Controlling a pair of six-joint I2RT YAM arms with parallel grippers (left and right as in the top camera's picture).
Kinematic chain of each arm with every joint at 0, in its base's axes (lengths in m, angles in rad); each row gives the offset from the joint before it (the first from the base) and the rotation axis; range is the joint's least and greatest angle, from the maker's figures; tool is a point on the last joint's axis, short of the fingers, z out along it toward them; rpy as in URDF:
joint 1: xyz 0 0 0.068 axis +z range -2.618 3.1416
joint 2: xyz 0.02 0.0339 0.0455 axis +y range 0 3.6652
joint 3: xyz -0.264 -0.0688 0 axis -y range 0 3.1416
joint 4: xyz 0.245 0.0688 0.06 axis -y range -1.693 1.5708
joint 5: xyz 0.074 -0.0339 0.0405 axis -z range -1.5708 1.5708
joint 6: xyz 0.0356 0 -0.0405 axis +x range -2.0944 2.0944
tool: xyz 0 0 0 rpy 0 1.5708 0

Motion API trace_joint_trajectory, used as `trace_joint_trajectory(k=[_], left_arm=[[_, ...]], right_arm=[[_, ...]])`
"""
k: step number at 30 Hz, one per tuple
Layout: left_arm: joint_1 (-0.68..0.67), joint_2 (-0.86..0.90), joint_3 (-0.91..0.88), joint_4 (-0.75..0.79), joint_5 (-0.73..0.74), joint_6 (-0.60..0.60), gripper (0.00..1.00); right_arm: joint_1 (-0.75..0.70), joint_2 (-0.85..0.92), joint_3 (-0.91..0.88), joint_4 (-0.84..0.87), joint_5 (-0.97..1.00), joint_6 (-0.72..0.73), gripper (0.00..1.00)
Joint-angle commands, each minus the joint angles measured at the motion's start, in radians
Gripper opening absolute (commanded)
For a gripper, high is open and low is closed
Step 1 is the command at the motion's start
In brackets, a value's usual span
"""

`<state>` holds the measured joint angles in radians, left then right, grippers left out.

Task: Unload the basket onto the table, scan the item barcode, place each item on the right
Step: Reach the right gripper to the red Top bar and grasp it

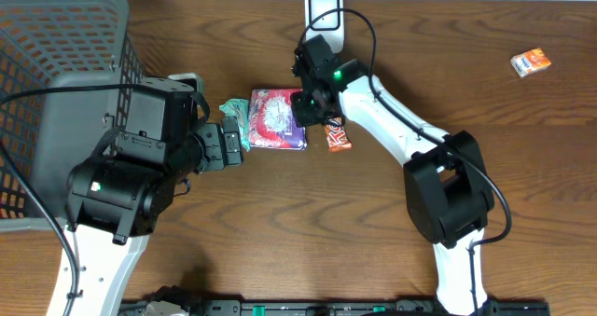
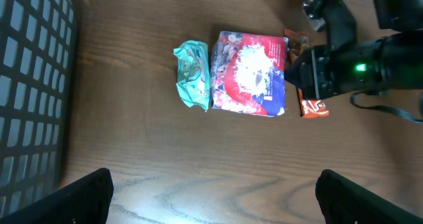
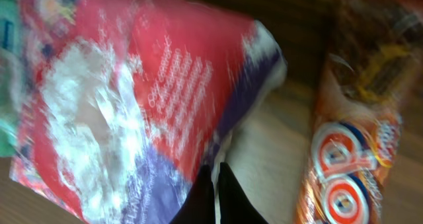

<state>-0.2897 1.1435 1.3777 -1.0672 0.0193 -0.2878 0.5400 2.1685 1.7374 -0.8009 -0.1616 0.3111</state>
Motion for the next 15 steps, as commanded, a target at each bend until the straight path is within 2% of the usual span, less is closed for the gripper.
trace_joint_trajectory(k=[1,3,4,5,15], left_arm=[[0.003,-0.001,0.008,-0.002,-0.013,0.005,0.98],[0.003,-0.001,0.008,-0.002,-0.013,0.005,0.98],[0.003,-0.001,0.008,-0.002,-0.013,0.005,0.97],[0.003,-0.001,0.008,-0.002,-0.013,0.005,0.98],[0.003,-0.001,0.008,-0.002,-0.013,0.005,0.98]], right_arm=[[-0.037,-0.003,0.085,-0.052,0.063,-0.002,0.09],[-0.056,-0.003,0.100,-0.077,0.093,-0.047,0.22],[-0.067,-0.003,0.100,-0.086,0.106,-0.066,0.33],[-0.077,-0.003,0.099,-0.095,0.107,-0.086,0.37],[-0.105,0.092,0.088,-0.104,0.112,-0.190,0.43]])
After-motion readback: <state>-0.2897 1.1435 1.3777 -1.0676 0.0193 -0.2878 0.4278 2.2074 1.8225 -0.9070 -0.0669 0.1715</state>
